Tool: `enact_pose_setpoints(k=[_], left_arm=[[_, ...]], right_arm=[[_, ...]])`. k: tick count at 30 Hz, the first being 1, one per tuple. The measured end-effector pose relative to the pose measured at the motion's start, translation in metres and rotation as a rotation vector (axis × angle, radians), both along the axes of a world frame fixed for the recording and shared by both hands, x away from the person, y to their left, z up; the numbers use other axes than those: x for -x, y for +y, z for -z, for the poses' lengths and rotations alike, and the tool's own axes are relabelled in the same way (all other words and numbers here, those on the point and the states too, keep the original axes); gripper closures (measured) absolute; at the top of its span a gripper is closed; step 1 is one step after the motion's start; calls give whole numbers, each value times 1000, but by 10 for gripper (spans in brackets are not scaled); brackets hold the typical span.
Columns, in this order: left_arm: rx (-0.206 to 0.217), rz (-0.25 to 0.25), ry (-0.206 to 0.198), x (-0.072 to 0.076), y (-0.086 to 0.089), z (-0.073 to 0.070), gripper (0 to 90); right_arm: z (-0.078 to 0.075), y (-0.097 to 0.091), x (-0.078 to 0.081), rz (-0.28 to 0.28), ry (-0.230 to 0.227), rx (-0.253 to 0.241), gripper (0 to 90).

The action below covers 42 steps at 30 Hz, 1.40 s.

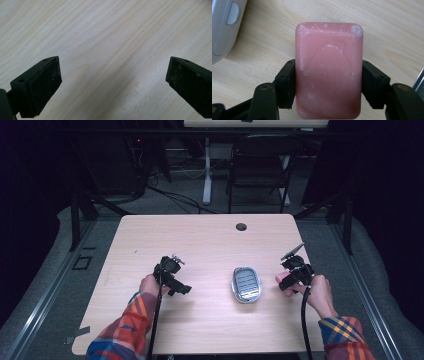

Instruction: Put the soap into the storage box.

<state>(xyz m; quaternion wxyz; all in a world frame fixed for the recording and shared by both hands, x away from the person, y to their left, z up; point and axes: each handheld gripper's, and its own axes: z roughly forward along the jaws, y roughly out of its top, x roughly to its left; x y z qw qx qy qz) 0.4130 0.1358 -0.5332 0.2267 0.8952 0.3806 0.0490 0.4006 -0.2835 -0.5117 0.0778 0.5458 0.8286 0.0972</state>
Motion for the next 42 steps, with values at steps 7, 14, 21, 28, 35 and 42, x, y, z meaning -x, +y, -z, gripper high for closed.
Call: enact_pose_setpoints(k=[7, 14, 21, 28, 35, 42], left_arm=[[0, 1, 0, 0, 0, 0, 1], [-1, 2, 1, 0, 0, 0, 1], [0, 0, 1, 0, 0, 0, 1], [0, 1, 2, 0, 0, 0, 1], [3, 0, 2, 0, -1, 0, 1], [2, 3, 0, -1, -2, 0, 1]], right_arm=[[-9, 1, 1, -21, 18, 22, 373], [-17, 3, 4, -16, 4, 10, 373], [-23, 6, 6, -36, -8, 14, 373], [-28, 9, 8, -35, -20, -3, 373], [-33, 7, 8, -55, 7, -2, 373], [-35, 8, 8, -41, -13, -5, 374]])
